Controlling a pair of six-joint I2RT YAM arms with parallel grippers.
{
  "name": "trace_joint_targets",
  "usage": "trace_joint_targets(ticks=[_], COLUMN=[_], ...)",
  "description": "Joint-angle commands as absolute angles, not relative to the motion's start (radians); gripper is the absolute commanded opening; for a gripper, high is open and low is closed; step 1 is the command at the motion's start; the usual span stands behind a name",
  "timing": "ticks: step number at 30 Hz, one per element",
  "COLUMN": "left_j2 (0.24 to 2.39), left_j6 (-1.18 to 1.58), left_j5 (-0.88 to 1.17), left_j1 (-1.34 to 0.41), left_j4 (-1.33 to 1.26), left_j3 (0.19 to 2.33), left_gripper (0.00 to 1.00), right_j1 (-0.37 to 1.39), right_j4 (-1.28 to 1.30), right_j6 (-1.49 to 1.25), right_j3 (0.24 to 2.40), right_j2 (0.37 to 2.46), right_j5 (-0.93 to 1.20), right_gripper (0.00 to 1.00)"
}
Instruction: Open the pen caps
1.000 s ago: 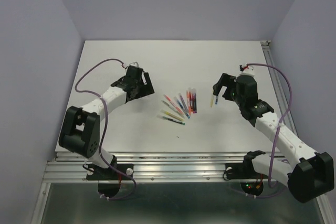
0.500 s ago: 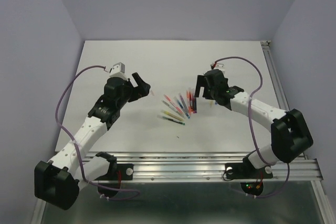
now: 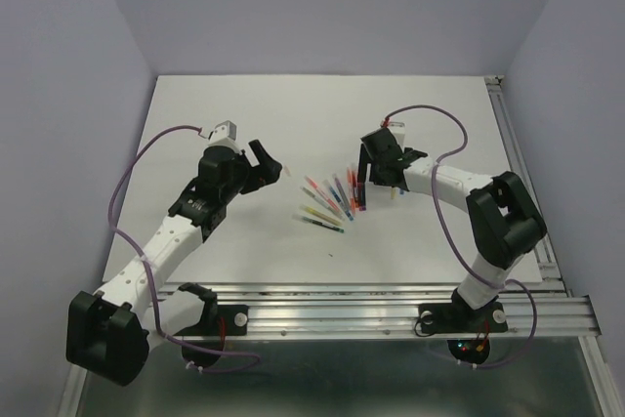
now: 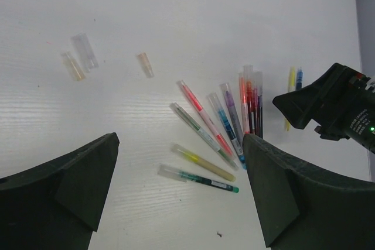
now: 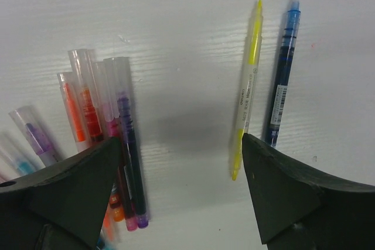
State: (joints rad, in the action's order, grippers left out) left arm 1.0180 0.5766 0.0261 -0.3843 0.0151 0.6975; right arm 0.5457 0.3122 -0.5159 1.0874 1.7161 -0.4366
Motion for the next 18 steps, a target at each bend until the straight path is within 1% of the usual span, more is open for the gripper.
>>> trace_joint_targets(ticks=[1,6,18], left_j2=[1.014,1.015,1.028], left_j6=[0.557,0.554,0.548], left_j5=[0.040,0.054,0.064], left_j1=[-0.383,-0.383,-0.382], left_j4=[-0.040,-0.044,-0.051], left_j3=[0.701,0.701,0.698], left_gripper=[0.99,0.99,0.99], right_j1=[0.557,0.557,0.557], right_j4=[0.281,0.273,0.244], right_j6=[-0.511,-0.514,-0.512], right_j3=[1.153,1.169,1.180], right_j2=[1.738,1.782,1.821], right_j5=[-0.437,-0.430,-0.411], right_gripper=[0.88,0.79,0.75])
